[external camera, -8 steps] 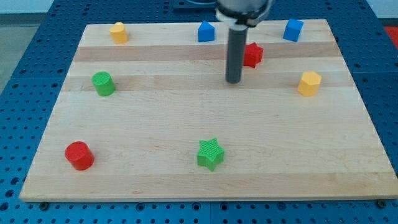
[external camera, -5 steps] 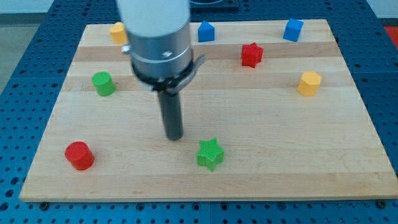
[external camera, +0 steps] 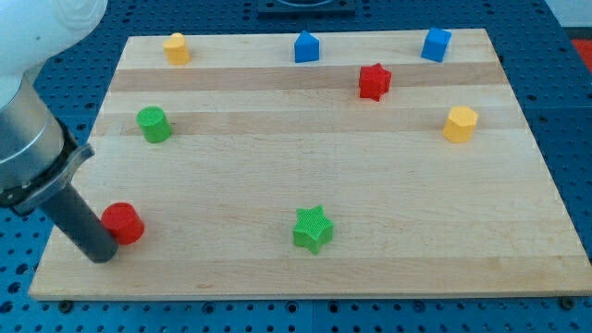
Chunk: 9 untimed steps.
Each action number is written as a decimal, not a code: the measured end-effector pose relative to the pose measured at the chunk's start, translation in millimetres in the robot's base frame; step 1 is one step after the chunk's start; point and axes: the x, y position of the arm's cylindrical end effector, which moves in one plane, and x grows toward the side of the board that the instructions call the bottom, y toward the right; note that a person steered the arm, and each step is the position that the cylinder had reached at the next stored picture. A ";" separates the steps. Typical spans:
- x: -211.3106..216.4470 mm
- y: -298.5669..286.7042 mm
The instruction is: Push the red circle to the left of red star
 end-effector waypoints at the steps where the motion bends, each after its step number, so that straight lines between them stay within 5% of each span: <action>1: -27.8 0.6; 9: -130.8 165.2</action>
